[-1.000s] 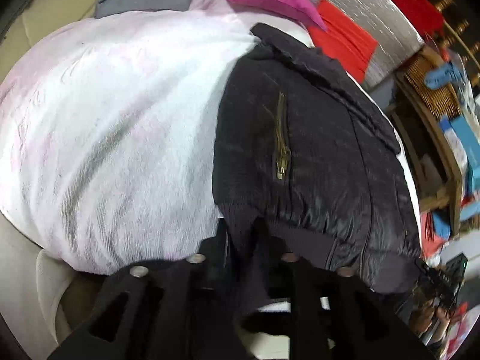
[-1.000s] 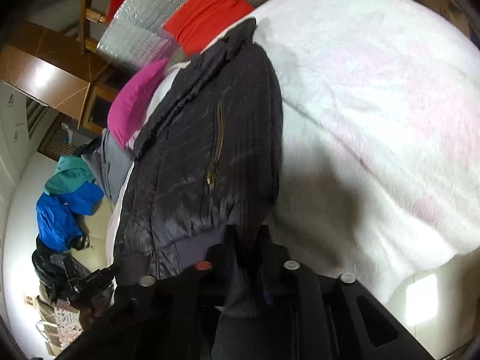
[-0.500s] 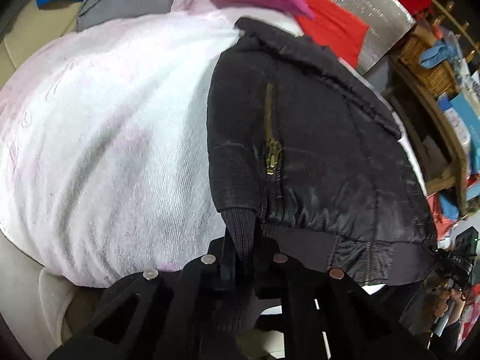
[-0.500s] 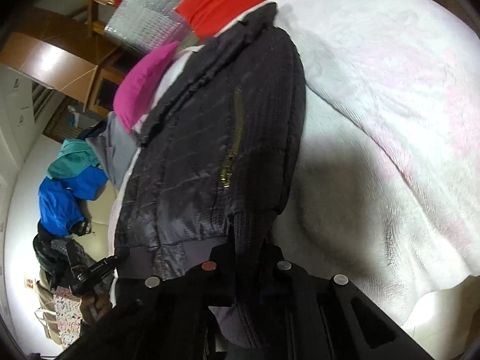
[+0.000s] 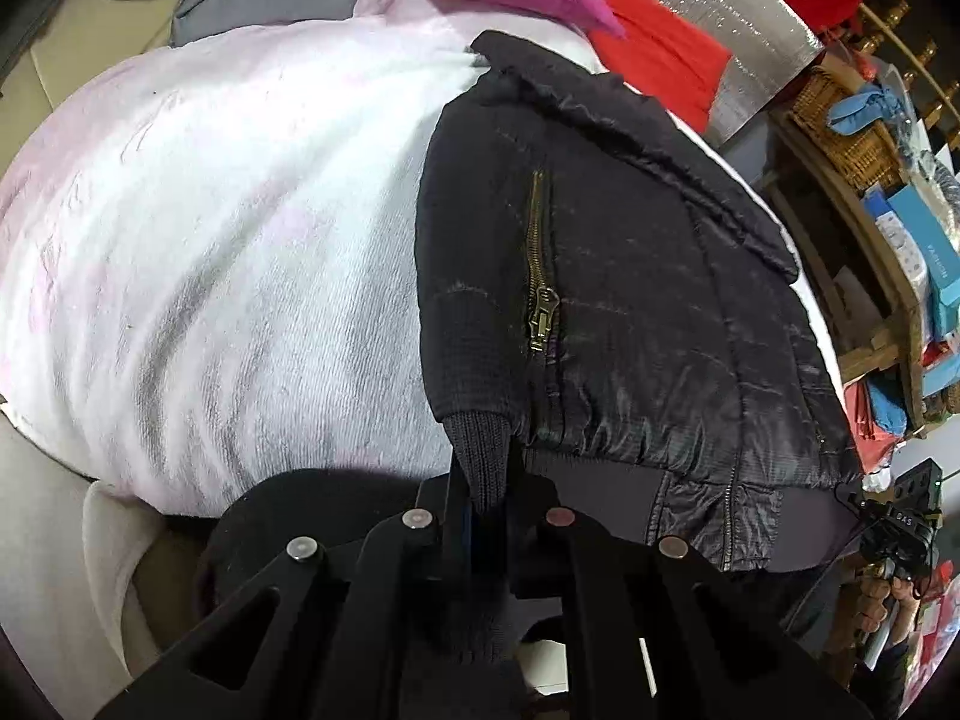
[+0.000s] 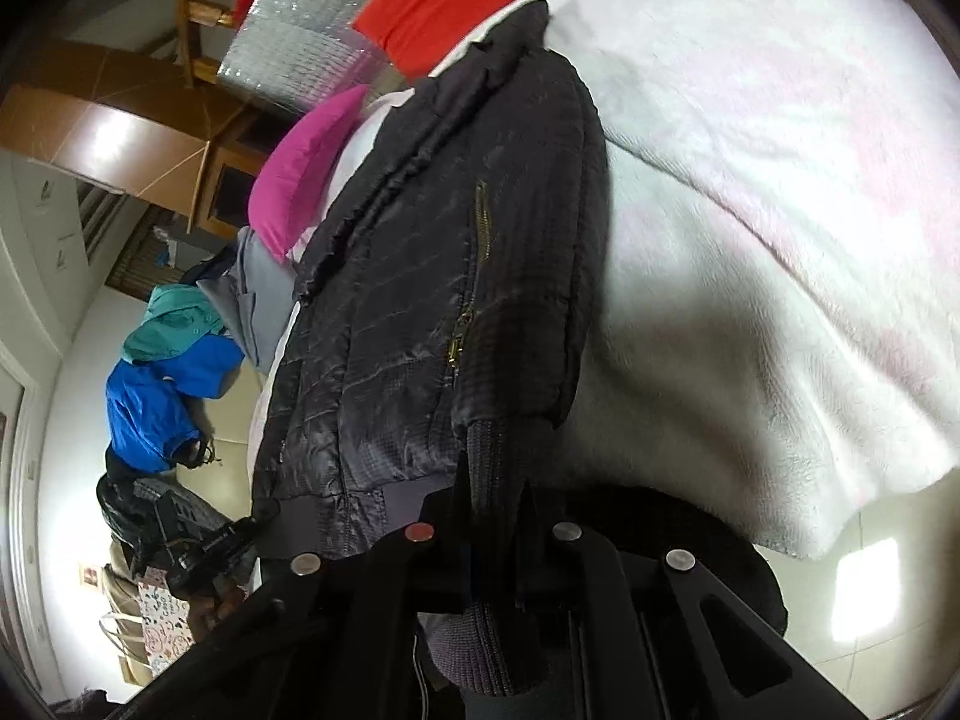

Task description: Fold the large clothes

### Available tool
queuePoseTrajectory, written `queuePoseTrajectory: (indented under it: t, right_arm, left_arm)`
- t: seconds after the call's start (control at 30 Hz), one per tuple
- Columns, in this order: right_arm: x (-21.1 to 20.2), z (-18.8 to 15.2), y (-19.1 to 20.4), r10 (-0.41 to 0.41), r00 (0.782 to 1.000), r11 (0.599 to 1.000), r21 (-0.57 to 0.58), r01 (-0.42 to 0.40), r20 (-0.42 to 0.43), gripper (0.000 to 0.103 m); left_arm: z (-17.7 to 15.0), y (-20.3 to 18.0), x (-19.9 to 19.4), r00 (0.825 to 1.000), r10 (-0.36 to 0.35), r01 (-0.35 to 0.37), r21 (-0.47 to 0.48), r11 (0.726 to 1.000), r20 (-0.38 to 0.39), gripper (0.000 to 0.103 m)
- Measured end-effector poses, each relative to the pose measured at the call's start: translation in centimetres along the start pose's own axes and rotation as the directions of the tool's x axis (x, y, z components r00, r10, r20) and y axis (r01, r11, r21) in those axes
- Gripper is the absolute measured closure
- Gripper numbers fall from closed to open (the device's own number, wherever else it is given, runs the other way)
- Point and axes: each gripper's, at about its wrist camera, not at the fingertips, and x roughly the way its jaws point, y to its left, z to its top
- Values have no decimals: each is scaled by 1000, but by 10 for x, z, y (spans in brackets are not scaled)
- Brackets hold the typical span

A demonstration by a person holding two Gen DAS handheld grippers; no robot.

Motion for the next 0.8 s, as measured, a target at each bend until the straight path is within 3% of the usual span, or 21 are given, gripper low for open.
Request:
queuePoseTrajectory:
  t: [0.13,0.2,0.27,0.37,0.4,0.5,0.53,0.57,0.6,0.63,0.8]
  right_arm:
    - [4,3,-7,-3,1000,1000,16,3,-10,90]
    - [5,3,-8,-13,1000,1000,19,13,-4,83]
    - [4,2,-10,-33,999,999,19,33,8,69]
    - [3,4,-15,-36,999,999,31,36,11,58]
    - [5,5,-14,-35,999,999,32,35,9,58]
    - [13,9,-13,-10,1000,999,31,10,-10,58]
    - [17,9,-11,0,1000,1000,24,1,-27,68]
    - [19,9,-7,-1,999,1000,14,1,-38,86]
    - [20,8,-5,-13,999,1000,2,13,-38,86]
    - [19,8,-1,-19,999,1000,-15,19,-38,88]
    - [8,4,7,12,1000,1000,-28,-12,-27,91]
  left_arm:
    - [2,-6,5,1000,28,-28,26,999,-5,92]
    - [3,-6,9,999,32,-32,12,999,-8,90]
    - [2,-4,10,1000,23,-23,-5,1000,-11,84]
    - [6,-4,13,999,43,-42,-22,999,11,58]
    - [7,-4,14,999,45,-44,-26,999,18,56]
    - [10,-10,25,1000,18,-18,-14,1000,-14,57]
    - [11,-14,29,999,31,-31,-1,1000,-20,65]
    - [11,-19,30,998,57,-56,21,998,-15,74]
    - [12,-21,29,997,80,-80,39,996,-10,84]
    - [12,-21,28,997,72,-71,42,997,-8,86]
    - [10,-13,4,999,5,-5,20,1000,34,88]
